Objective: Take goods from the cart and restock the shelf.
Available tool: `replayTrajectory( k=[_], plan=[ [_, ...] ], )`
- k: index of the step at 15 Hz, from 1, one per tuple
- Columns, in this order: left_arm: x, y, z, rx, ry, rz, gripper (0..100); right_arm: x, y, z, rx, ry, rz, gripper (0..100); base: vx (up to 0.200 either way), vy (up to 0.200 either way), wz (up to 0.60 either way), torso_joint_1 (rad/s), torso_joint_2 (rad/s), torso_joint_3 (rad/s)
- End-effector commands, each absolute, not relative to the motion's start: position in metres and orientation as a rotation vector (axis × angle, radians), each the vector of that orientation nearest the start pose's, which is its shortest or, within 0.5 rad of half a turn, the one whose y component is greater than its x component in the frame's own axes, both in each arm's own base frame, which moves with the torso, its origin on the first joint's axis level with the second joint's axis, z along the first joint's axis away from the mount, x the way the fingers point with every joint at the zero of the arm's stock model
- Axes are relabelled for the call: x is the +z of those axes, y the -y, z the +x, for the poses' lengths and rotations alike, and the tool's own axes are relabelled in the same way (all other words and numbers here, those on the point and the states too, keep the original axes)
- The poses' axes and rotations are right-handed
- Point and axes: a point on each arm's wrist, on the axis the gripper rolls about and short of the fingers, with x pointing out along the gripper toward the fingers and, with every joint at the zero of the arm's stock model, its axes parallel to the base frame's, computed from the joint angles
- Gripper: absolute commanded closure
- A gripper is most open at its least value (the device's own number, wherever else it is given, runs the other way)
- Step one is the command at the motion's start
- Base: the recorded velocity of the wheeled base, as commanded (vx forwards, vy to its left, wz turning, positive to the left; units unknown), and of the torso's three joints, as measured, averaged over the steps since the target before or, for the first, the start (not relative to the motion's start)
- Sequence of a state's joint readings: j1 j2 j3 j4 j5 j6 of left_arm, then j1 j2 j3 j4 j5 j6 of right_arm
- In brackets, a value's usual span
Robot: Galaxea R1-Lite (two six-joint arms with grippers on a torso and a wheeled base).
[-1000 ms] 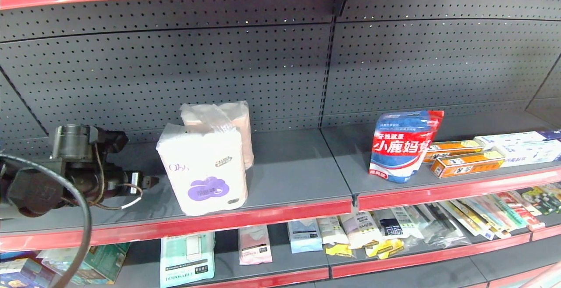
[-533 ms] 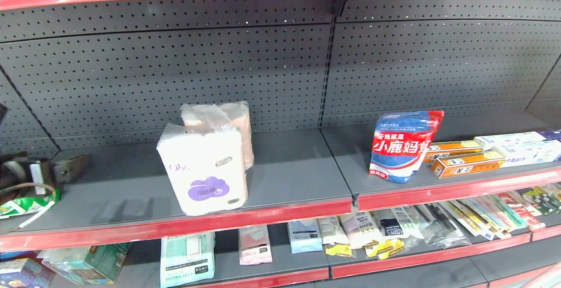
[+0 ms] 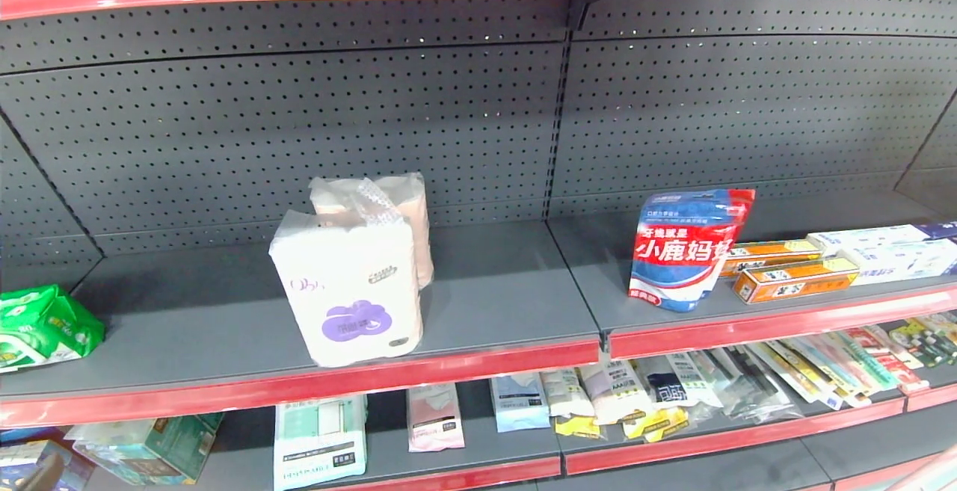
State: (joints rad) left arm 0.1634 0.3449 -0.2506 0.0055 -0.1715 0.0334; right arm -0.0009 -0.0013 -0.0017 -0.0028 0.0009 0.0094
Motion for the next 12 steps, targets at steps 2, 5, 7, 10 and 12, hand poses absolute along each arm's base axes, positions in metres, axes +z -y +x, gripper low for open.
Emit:
replayTrajectory(
  k=[2,5,7,10,12],
  plan=[
    [0.101,0.006,-0.022,0.004,-0.047,0.009,0,0.076,0.0,-0.023,-0.002,0.005,0.009,0,0.0,0.0,0.0,0.0,0.0,0.0],
    [0.083,0.004,-0.014,0.073,-0.039,-0.026,0,0.076,0.0,-0.023,0.0,0.005,0.009,0,0.0,0.0,0.0,0.0,0.0,0.0],
    [0.083,0.006,-0.014,-0.01,-0.041,-0.023,0,0.076,0.0,-0.023,0.0,0.005,0.009,0,0.0,0.0,0.0,0.0,0.0,0.0],
    [0.083,0.006,-0.014,-0.005,-0.045,0.013,0,0.076,0.0,-0.023,0.002,0.005,0.008,0,0.0,0.0,0.0,0.0,0.0,0.0],
    [0.083,0.002,-0.015,0.184,-0.046,0.01,0,0.076,0.0,-0.023,0.003,0.005,0.006,0,0.0,0.0,0.0,0.0,0.0,0.0]
  ],
)
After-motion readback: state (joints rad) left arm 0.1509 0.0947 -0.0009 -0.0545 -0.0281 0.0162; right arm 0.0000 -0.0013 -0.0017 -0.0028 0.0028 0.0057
